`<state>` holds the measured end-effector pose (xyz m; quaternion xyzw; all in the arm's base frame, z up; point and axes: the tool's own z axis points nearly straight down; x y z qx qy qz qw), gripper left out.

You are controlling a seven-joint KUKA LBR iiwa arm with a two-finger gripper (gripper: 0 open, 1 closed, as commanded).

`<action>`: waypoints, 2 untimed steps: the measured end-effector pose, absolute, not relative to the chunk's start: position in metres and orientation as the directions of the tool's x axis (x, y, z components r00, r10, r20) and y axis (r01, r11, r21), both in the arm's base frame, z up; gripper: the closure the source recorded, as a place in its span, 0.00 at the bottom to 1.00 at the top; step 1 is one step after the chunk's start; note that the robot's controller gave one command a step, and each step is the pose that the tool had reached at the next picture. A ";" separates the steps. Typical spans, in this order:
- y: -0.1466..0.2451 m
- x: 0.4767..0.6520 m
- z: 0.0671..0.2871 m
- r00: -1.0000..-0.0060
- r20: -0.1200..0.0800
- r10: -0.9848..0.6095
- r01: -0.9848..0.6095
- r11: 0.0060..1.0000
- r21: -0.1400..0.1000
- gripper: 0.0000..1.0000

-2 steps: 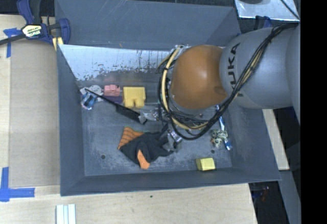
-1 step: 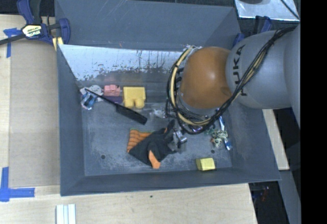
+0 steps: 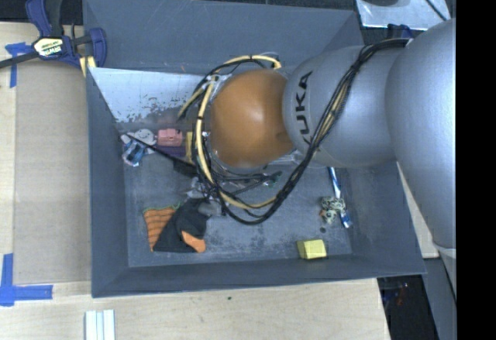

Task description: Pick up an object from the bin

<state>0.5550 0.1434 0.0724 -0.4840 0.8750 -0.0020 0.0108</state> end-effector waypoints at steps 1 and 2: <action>0.142 0.555 0.072 -0.535 -0.018 -0.845 -0.845 0.535 -0.013 1.00; 0.142 0.555 0.076 -0.535 -0.019 -0.844 -0.844 0.536 -0.014 1.00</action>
Offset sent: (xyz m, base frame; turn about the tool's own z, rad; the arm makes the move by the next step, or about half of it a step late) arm 0.0001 -0.0010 0.0097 0.0039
